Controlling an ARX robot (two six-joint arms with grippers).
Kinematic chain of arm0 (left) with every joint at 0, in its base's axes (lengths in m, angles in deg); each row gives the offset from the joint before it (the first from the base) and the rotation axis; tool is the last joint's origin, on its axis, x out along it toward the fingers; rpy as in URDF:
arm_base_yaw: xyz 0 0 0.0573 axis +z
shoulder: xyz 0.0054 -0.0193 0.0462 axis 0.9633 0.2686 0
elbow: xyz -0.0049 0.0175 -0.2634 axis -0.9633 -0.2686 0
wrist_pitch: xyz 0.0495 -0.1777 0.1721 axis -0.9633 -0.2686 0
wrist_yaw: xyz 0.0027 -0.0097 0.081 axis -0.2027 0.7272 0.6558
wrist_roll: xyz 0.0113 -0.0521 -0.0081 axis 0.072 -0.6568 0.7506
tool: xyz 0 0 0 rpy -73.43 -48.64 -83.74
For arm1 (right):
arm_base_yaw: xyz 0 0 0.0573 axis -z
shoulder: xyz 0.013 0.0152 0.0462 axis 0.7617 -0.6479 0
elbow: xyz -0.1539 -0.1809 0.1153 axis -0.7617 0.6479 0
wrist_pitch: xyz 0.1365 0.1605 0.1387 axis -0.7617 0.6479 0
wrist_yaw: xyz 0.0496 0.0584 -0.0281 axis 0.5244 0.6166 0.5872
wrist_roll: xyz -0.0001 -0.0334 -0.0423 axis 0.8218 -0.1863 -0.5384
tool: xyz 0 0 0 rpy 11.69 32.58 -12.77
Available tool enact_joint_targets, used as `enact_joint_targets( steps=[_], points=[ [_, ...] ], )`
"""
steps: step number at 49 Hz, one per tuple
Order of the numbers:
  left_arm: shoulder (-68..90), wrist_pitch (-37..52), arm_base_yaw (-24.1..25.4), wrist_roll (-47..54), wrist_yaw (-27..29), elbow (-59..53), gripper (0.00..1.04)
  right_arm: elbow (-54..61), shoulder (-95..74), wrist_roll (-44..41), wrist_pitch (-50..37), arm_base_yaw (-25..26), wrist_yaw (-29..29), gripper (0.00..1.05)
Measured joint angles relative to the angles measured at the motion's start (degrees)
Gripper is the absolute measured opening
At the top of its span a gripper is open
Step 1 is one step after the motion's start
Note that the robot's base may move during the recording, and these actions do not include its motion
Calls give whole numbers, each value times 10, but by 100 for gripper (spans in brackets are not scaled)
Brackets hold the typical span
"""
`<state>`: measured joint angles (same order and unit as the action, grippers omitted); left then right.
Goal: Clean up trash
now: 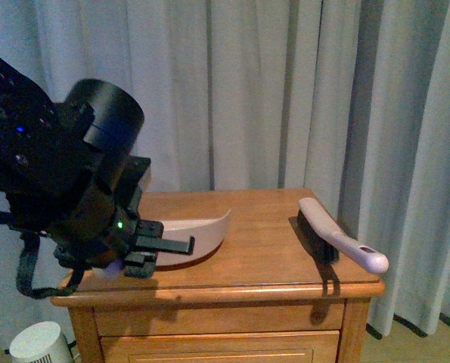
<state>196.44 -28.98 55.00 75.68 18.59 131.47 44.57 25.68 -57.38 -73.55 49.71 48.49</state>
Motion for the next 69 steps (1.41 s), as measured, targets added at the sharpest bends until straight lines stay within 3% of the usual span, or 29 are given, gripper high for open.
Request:
enact_joint_targets(
  steps=[12, 20, 32, 44, 55, 64, 69],
  points=[
    [-111, 92, 26, 62, 7, -38, 28, 0, 0, 0, 0, 0, 0, 97],
    [-215, 198, 41, 128, 3, -122, 28, 0, 0, 0, 0, 0, 0, 97],
    [-404, 258, 47, 194, -14, -265, 28, 0, 0, 0, 0, 0, 0, 97],
    [-612, 213, 54, 236, -65, -362, 28, 0, 0, 0, 0, 0, 0, 97],
    [-683, 193, 80, 236, -80, -394, 28, 0, 0, 0, 0, 0, 0, 97],
    [-708, 193, 136, 242, -120, -419, 28, 0, 0, 0, 0, 0, 0, 97],
    [-718, 198, 201, 246, -168, -435, 28, 0, 0, 0, 0, 0, 0, 97]
  ],
)
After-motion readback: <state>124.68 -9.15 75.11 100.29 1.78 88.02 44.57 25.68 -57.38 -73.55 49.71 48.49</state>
